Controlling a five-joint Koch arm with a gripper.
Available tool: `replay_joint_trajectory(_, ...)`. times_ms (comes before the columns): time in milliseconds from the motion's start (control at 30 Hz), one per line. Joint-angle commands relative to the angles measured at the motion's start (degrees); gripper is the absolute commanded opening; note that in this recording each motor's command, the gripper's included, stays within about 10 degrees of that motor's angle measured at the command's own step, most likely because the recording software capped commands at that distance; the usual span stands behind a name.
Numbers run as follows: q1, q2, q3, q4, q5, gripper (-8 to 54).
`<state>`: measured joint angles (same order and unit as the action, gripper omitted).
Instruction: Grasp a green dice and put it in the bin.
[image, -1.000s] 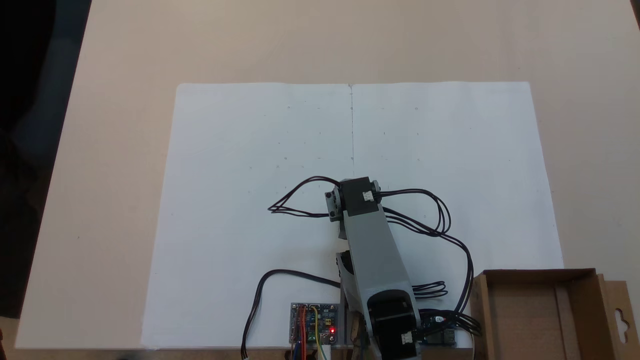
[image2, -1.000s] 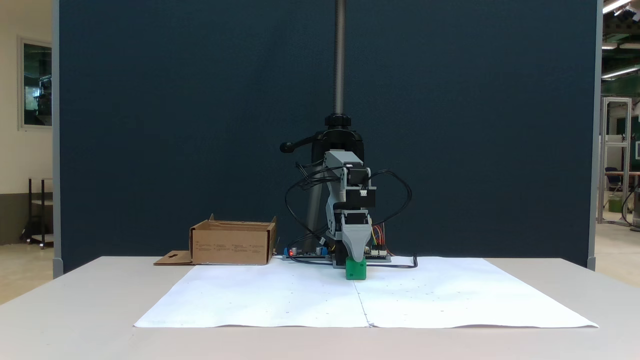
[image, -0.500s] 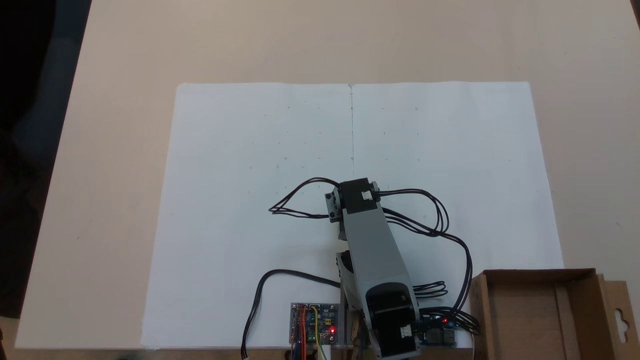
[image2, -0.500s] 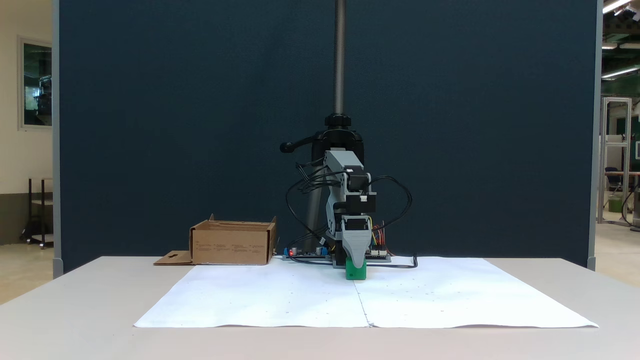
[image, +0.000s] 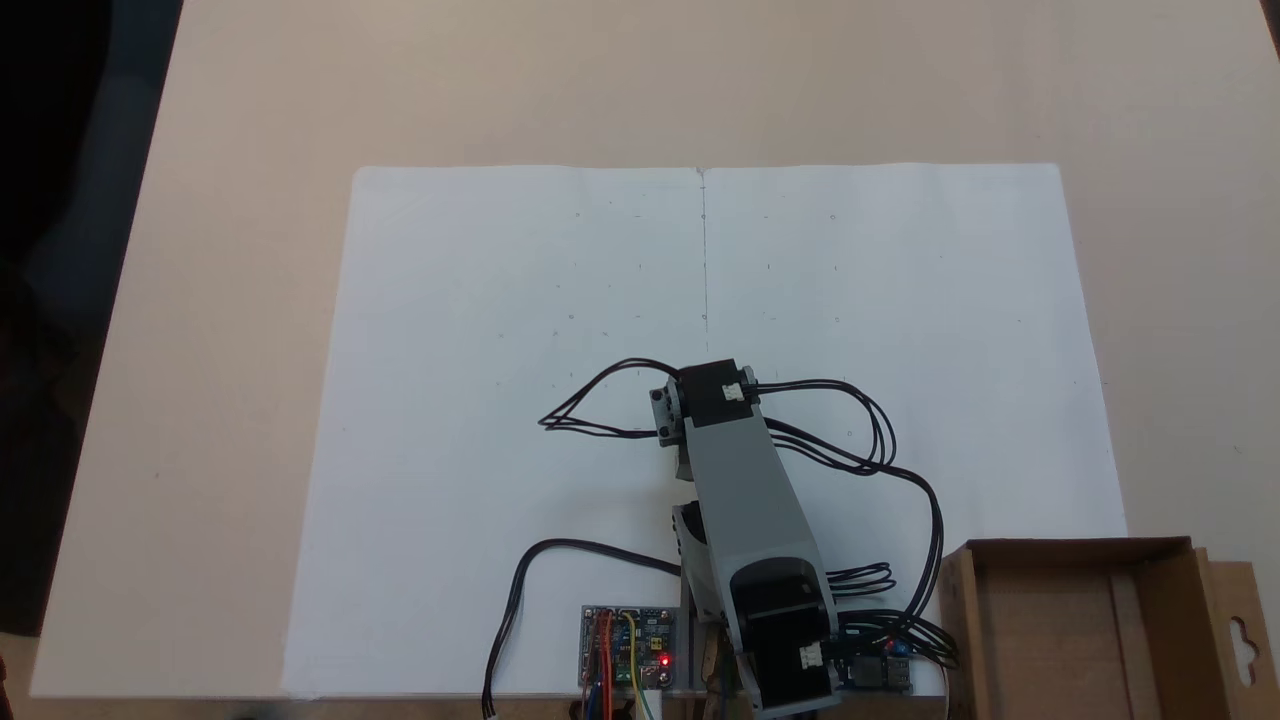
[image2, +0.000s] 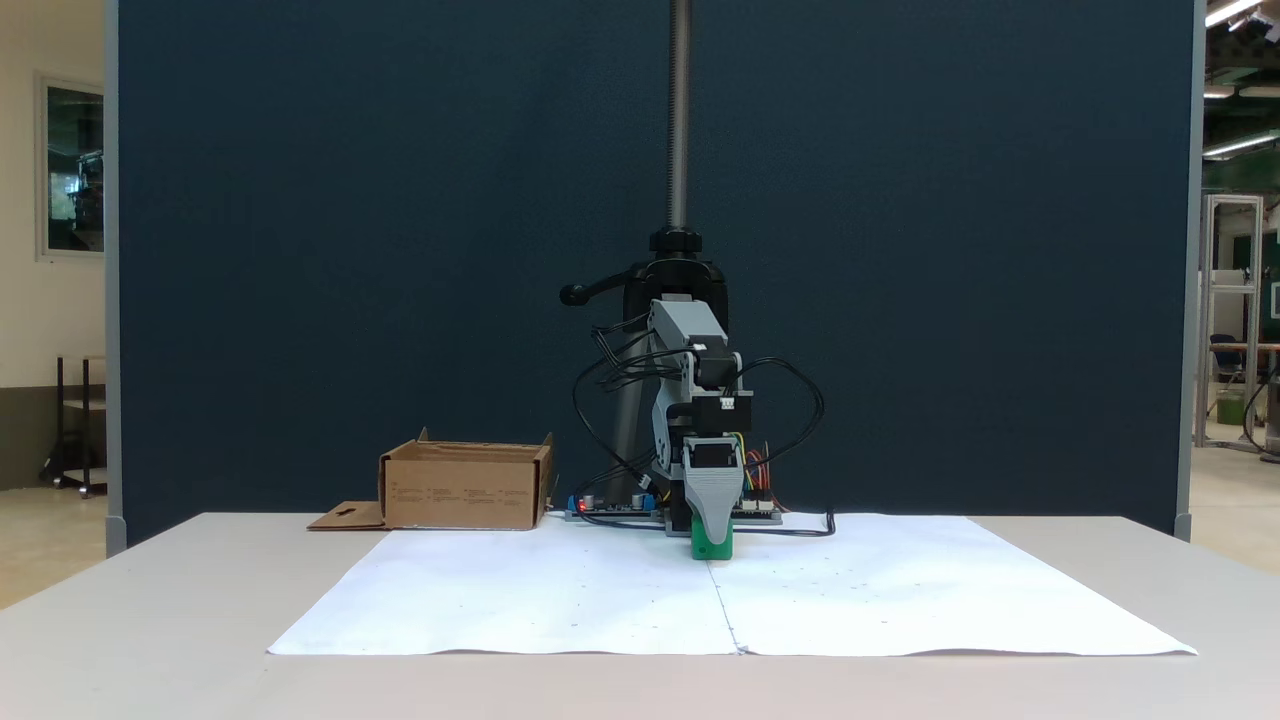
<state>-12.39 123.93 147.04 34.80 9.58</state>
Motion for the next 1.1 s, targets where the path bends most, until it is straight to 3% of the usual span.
replay_joint_trajectory(0,-1.6,0.6,-0.8,-1.9,3.7,42.8)
replay_joint_trajectory(267,-1.4,0.6,-0.8,-1.8,8.0,42.6)
replay_joint_trajectory(1067,-2.0,-3.7,-0.4,-3.3,7.9,40.4)
